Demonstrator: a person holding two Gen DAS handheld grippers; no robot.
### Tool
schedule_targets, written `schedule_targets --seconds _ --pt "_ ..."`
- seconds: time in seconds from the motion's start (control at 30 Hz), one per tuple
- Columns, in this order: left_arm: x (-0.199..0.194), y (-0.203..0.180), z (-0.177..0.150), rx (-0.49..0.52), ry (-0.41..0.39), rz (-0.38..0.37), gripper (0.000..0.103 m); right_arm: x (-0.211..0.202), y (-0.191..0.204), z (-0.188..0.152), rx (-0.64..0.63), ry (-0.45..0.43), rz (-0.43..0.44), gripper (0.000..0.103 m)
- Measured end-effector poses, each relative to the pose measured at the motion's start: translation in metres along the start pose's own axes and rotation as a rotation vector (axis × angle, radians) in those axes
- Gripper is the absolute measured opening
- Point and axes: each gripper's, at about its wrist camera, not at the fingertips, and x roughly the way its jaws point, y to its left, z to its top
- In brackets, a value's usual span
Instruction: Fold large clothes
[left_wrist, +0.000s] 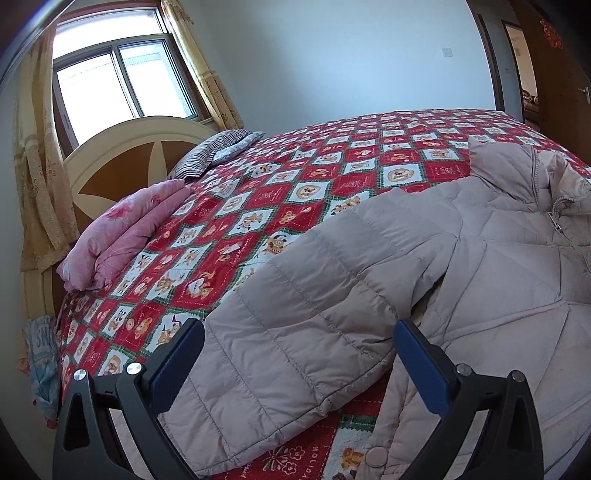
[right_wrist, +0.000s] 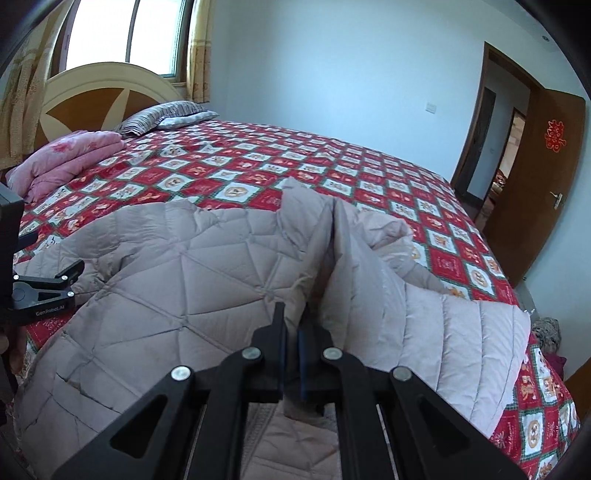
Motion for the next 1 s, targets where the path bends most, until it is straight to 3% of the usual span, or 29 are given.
schedule_targets --seconds 0.23,0.33,0.37,0.43,0.47,0.63,0.73,0.93,1.0 --pt "0.008 0.002 -0.005 0.000 0.024 0.019 0.102 0.036 0.032 -0.006 0.004 0.031 0.094 0.007" --pt "0.007 0.001 -0.006 0.004 0.027 0.023 0.102 0.052 0.040 -0.012 0.027 0.049 0.172 0.011" --pt "0.006 0.001 -0.005 0.007 0.025 0.025 0.102 0.054 0.042 -0.014 0.033 0.049 0.187 0.015" --pt "0.004 0.001 -0.004 0.010 0.020 0.029 0.102 0.052 0.042 -0.017 0.059 0.048 0.240 0.054" --pt "0.003 0.001 -0.004 0.010 0.019 0.031 0.102 0.047 0.039 -0.017 0.079 0.033 0.272 0.060" --pt "0.002 -0.002 -0.001 0.000 0.020 0.034 0.102 0.004 0.018 -0.013 0.076 -0.038 0.278 0.062" --pt "-0.001 -0.011 0.002 -0.005 0.019 0.013 0.102 -0.013 -0.018 -0.017 0.111 -0.048 0.185 0.062" --pt "-0.023 -0.054 0.015 0.027 -0.019 -0.072 0.102 -0.001 -0.118 -0.049 0.289 0.024 -0.176 0.062" --pt "-0.030 -0.070 0.020 0.041 -0.039 -0.090 0.102 0.009 -0.143 -0.060 0.335 0.068 -0.245 0.062"
